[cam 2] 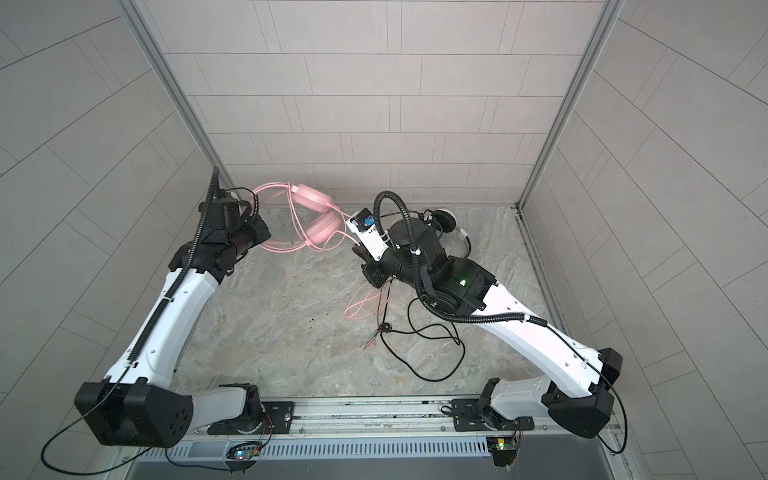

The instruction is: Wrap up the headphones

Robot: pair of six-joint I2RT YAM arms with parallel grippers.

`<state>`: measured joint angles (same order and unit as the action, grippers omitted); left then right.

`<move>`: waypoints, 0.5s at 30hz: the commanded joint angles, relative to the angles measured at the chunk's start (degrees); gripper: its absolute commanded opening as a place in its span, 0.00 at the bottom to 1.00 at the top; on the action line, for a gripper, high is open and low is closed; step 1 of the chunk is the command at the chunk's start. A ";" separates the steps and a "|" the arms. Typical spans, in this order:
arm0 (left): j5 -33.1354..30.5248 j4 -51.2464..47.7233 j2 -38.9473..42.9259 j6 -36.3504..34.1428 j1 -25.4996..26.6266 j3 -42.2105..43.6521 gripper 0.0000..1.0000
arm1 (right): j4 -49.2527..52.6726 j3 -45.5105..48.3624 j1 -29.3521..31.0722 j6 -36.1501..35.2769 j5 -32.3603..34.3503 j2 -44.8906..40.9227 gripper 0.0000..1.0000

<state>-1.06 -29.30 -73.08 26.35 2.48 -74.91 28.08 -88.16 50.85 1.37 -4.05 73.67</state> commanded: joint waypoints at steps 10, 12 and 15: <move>4.26 -6.03 -5.02 -9.50 5.84 -6.85 0.00 | 4.11 -10.21 0.02 -5.18 0.48 6.44 0.00; 5.23 -7.46 -4.67 -12.24 6.21 -7.34 0.00 | 6.09 -11.09 -0.64 -7.11 3.43 6.61 0.00; 7.72 -9.11 -3.59 -16.65 6.24 -7.35 0.00 | 6.92 -10.60 -2.92 -8.63 5.56 5.90 0.00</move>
<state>2.79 -38.11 -79.15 14.06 8.78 -79.42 32.97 -97.82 49.67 -3.77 -2.24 80.77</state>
